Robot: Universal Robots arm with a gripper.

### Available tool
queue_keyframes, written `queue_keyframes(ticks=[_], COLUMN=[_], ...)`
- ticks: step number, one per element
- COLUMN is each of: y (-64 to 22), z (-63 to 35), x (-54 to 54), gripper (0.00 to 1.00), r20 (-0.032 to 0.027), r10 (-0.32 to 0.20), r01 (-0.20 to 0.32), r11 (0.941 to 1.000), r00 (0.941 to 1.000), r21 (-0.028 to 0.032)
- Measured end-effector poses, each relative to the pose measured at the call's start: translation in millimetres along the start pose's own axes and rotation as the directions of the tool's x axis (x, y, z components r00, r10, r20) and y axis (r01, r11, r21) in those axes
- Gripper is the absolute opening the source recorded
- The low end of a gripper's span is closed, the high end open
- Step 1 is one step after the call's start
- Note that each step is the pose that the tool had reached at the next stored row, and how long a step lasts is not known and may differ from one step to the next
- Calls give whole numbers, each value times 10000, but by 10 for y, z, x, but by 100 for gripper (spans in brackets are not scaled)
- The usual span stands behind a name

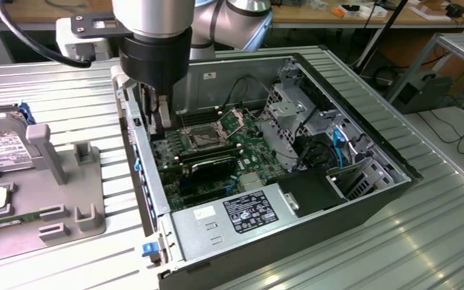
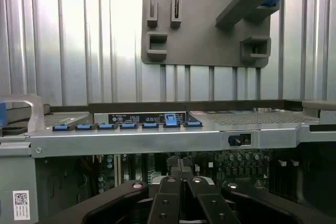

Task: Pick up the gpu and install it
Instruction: 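Press down on the gpu until it lock into place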

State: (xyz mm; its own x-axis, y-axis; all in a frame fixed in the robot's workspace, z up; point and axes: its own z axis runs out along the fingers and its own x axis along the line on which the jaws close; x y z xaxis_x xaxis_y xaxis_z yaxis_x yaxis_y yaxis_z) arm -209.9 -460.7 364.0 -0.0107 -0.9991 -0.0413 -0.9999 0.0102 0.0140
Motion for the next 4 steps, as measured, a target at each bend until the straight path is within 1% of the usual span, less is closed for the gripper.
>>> queue_keyframes(ticks=[4], y=[0], z=[-2], x=[0], gripper=[10], r20=[-3], r10=[1], r01=[-1], r11=[10000], r00=[10000], r21=[-2])
